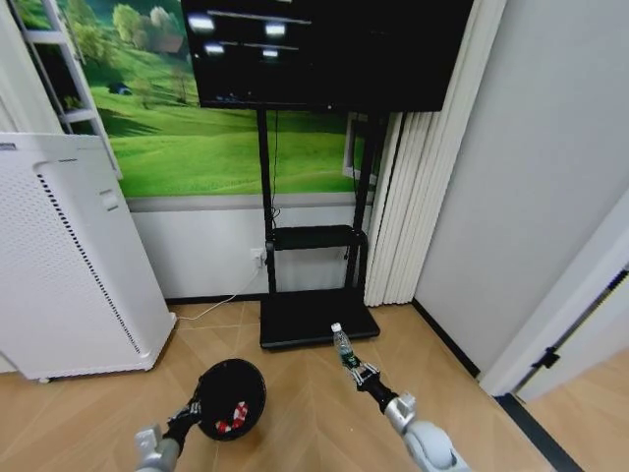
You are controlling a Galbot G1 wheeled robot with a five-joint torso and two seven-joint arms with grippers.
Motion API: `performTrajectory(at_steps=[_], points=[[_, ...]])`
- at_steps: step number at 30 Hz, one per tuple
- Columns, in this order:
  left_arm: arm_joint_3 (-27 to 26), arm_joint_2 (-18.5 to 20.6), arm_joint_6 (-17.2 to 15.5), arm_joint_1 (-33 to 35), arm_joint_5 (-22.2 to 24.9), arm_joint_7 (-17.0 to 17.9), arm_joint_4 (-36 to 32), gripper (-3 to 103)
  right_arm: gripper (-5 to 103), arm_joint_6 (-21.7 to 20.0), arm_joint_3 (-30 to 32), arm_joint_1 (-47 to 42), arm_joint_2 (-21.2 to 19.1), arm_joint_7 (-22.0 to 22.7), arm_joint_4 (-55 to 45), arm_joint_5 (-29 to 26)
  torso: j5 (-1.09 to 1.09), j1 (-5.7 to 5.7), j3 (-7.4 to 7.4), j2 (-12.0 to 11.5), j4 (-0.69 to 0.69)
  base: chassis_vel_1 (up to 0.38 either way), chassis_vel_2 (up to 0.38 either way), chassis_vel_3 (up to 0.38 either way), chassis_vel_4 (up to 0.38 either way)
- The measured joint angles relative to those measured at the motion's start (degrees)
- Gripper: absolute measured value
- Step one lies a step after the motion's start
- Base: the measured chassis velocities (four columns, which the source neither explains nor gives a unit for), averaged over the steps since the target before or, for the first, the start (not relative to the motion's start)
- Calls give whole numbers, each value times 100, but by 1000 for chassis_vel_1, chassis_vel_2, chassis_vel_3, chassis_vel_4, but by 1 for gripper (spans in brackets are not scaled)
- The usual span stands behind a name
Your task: Pick up the trash bin and place the garbage on the floor into it.
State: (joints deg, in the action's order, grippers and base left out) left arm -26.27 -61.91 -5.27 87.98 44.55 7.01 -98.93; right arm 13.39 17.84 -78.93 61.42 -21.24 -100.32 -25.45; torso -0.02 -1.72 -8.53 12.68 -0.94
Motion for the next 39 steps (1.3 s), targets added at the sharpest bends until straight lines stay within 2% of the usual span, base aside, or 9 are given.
performTrajectory(at_steps=[3,5,13,23,28,33,36,37,39], points=[[370,42,42,-208,67,-249,180,7,19,-45,-25,-376,-210,-141,-456,-196,4,0,0,0,-5,0,0,0,0],[785,120,83,-337,131,-699,245,7,19,4,-30,-600,-221,-330,-598,-70,2,0,0,0,-9,0,0,0,0],[1963,164,469,-876,-7,-1122,407,7,19,329,64,-975,3,-669,-511,649,1,0,0,0,-9,0,0,0,0],[1956,303,555,-718,-3,-1518,-6,7,19,545,12,-1001,178,-776,-200,1134,2,0,0,0,-7,0,0,0,0],[1794,266,564,-532,-50,-1599,-58,7,16,607,-79,-940,217,-583,-116,1287,1,0,0,0,-6,0,0,0,0],[1729,139,564,-453,-56,-1623,-138,7,37,630,-104,-944,157,-484,-142,1274,3,0,0,0,-7,0,0,0,0],[1702,123,564,-455,-19,-1610,-158,7,43,655,-98,-942,147,-436,-160,1270,3,0,0,0,-7,0,0,0,0],[1657,125,563,-456,9,-1598,-173,7,54,675,-86,-945,144,-390,-188,1249,3,0,0,0,-8,0,0,0,0],[1619,135,561,-445,22,-1590,-192,7,59,683,-78,-953,147,-343,-217,1236,3,0,0,0,-8,0,0,0,0]])
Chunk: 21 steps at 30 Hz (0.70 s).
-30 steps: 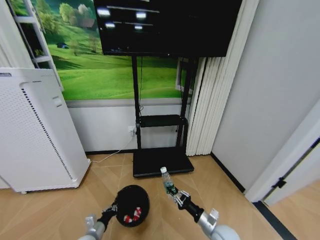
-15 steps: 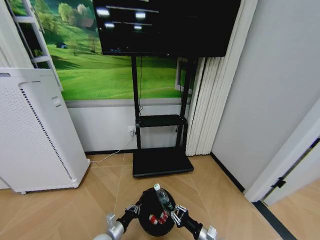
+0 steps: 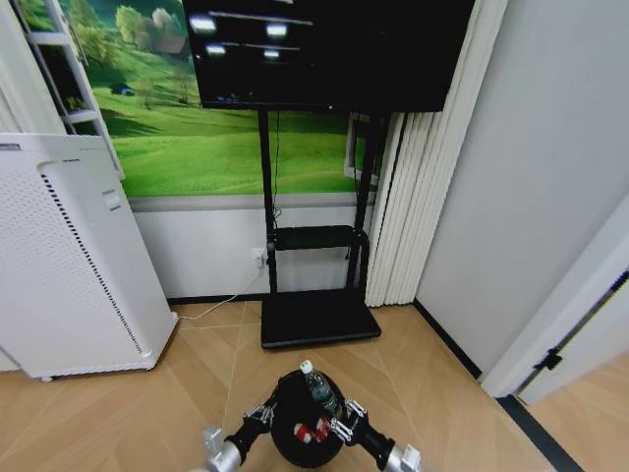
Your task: Pick up the trash bin and place the garbage on the floor into it.
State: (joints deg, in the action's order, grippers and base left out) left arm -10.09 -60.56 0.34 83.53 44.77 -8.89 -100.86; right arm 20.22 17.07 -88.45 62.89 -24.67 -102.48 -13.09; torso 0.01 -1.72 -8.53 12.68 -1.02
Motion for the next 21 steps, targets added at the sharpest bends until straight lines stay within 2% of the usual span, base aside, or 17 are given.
performTrajectory(at_steps=[3,4,7,9,10,13,15,16,17,18,19,21], points=[[-101,17,-5,67,30,6,-63,7,71,26,25,-29,2,87,-92,0,-1,0,0,0,0,0,0,0,0],[-101,17,-5,67,30,6,-63,7,71,26,25,-29,2,87,-92,0,-1,0,0,0,0,0,0,0,0],[-287,-2,-7,205,31,21,-118,7,87,28,83,-91,18,170,-243,-56,0,0,0,0,1,0,0,0,0],[-394,-24,-8,264,36,102,-179,7,87,28,120,-99,55,237,-270,-105,1,0,0,0,0,0,0,0,0],[-570,-47,-4,354,126,213,-291,7,96,25,176,-112,115,395,-297,-145,1,0,0,0,0,0,0,0,0],[-737,-60,22,466,297,322,-432,7,99,25,236,-119,177,575,-302,-146,0,0,0,0,0,0,0,0,0],[-1130,-90,101,825,542,617,-812,7,100,25,405,-121,336,965,-299,-104,0,0,0,0,1,0,0,0,0],[-1130,-90,101,825,542,617,-812,7,100,25,405,-121,336,965,-299,-104,0,0,0,0,1,0,0,0,0],[-1437,-110,-125,1074,548,968,-1119,7,100,-168,613,-159,547,1571,-343,148,0,0,0,0,2,0,0,0,0],[-1746,-111,-483,1309,557,1313,-1425,7,100,-522,881,-270,776,2253,-520,300,-4,0,0,0,3,0,0,0,0],[-1746,-111,-483,1309,557,1313,-1425,7,100,-522,881,-270,776,2253,-520,300,-4,0,0,0,3,0,0,0,0],[-2217,-111,-964,1681,762,2061,-1968,7,100,-945,1329,-505,1024,2975,-874,250,4,0,0,0,-4,0,0,0,0]])
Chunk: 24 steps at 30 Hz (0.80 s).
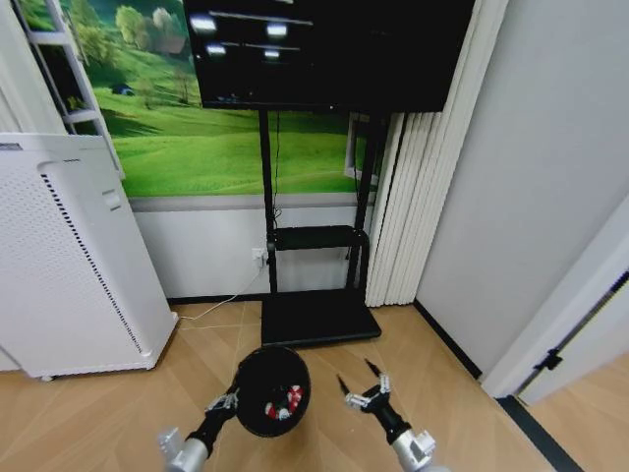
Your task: Pick up the trash bin and place the garbage on the floor into it.
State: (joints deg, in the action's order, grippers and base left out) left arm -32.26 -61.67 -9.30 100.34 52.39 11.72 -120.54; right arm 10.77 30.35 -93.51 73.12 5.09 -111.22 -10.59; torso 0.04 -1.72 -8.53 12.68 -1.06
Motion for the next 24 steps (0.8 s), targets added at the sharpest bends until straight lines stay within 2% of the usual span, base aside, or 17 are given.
performTrajectory(at_steps=[1,2,3,5,7,10,11,12,13,14,15,17,19,24], points=[[0,0,0,0,0,0,0,7,100,0,0,0,0,0,0,0,0,0,0,0,0,0,0,0,0],[-343,-67,-193,278,120,379,-304,7,100,-61,140,-43,35,101,-97,-9,-1,0,0,0,-2,0,0,0,0],[-670,-166,-361,534,213,729,-559,7,100,-82,259,-55,51,140,-164,-10,-5,0,0,0,4,0,0,0,0],[-755,-196,-400,600,234,805,-622,7,100,-88,293,-58,55,143,-185,-12,-6,0,0,0,4,0,0,0,0],[-1265,-415,-579,971,321,1171,-961,7,100,-107,403,-84,93,146,-253,-62,-3,0,0,0,6,0,0,0,0],[-1538,-571,-657,1154,377,1280,-1104,7,100,-114,441,-111,126,144,-284,-87,-4,0,0,0,8,0,0,0,0],[-1538,-571,-657,1154,377,1280,-1104,7,100,-114,441,-111,126,144,-284,-87,-4,0,0,0,8,0,0,0,0],[-2045,-882,-741,1508,579,1332,-1327,7,100,-121,498,-199,206,112,-347,-92,-6,1,0,0,5,0,0,0,0],[-2429,-1058,-749,1772,743,1248,-1364,7,100,-120,521,-252,253,72,-381,-64,-1,0,0,0,4,0,0,0,0],[-2999,-1162,-645,2163,994,1065,-1260,7,100,-109,523,-296,312,31,-387,3,-6,1,0,0,5,0,0,0,0],[-2999,-1162,-645,2163,994,1065,-1260,7,100,-109,523,-296,312,31,-387,3,-6,1,0,0,5,0,0,0,0],[-3432,-1112,-430,2446,1197,828,-971,7,100,-102,512,-291,347,19,-378,39,-4,1,0,0,6,0,0,0,0],[-3602,-1065,-357,2445,1224,702,-719,7,100,-101,491,-274,358,29,-360,43,-4,0,0,0,5,0,0,0,0],[-3818,-976,-345,2238,1305,655,-218,7,100,-89,453,-256,385,60,-356,56,-5,0,0,0,3,11,9,-3,-7]])
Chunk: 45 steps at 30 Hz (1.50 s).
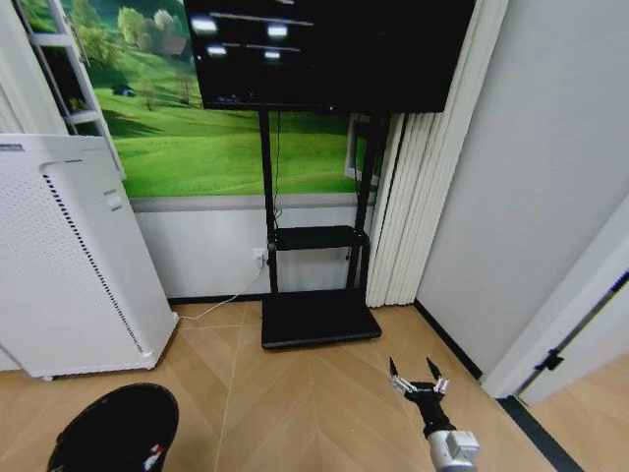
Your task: Pick up the trash bin and place the garbage on the floor into it.
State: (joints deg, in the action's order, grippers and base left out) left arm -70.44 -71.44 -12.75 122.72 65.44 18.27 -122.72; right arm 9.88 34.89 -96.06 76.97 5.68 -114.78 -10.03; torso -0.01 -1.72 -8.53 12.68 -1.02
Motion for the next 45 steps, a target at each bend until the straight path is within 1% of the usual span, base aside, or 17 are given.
performTrajectory(at_steps=[1,4,8,10,15,16,17,21,22,26,27,28,29,33,36,41,45], points=[[0,0,0,0,0,0,0,7,100,0,0,0,0,0,0,0,0,0,0,0,0,55,45,-16,-37],[22,87,-23,-203,-14,-28,526,7,100,62,5,-12,-11,42,29,29,1,0,0,0,1,85,88,-88,-67],[119,78,-44,-237,-51,-28,726,7,100,75,9,-1,-41,82,49,20,2,-1,-1,0,3,138,132,-128,-143],[193,29,-37,-236,-197,-88,850,7,100,76,7,40,-58,126,66,-26,1,0,0,0,1,181,197,-178,-189],[228,12,-28,-252,-294,-132,981,7,100,86,-21,108,-78,154,125,-112,0,0,0,0,3,213,217,-232,-208],[225,11,-27,-277,-385,-154,1038,7,100,91,-35,137,-95,169,148,-143,2,-1,0,-1,1,228,214,-221,-204],[204,9,-27,-275,-438,-172,1068,7,100,92,-38,162,-107,170,164,-151,3,-1,0,0,2,218,214,-186,-166],[190,14,-22,-274,-507,-224,1161,7,100,101,-39,210,-125,171,213,-166,1,-2,0,0,0,127,119,-136,-163],[235,18,-19,-293,-544,-275,1239,7,100,125,-46,228,-132,171,243,-172,0,-2,0,0,2,82,57,-24,-40],[331,4,-33,-308,-547,-384,1266,7,100,136,-60,229,-143,170,265,-161,0,-1,0,-1,2,-31,-18,18,27],[398,-18,-52,-317,-564,-483,1257,7,100,137,-72,229,-144,166,272,-146,-2,-1,0,0,3,-72,-39,52,72],[451,-34,-73,-322,-588,-551,1240,7,100,136,-77,228,-143,165,277,-137,0,-1,0,0,0,-72,-65,52,72],[483,-44,-83,-322,-606,-580,1235,7,100,137,-78,227,-143,165,281,-131,0,-1,0,0,1,-59,-65,52,46],[554,-53,-96,-323,-681,-661,1245,7,100,139,-74,222,-141,162,309,-125,0,-1,0,0,0,-15,-16,13,11],[580,-38,-119,-318,-726,-731,1336,7,100,161,-65,210,-129,161,343,-120,0,-1,0,0,2,0,0,0,0],[671,-26,-23,-321,-876,-850,1537,7,100,198,-78,162,-90,151,381,-62,-1,-1,0,0,0,0,0,0,0],[701,-59,-2,-344,-935,-894,1655,7,100,225,-89,138,-68,131,388,-41,0,-1,0,0,2,0,0,0,0]])
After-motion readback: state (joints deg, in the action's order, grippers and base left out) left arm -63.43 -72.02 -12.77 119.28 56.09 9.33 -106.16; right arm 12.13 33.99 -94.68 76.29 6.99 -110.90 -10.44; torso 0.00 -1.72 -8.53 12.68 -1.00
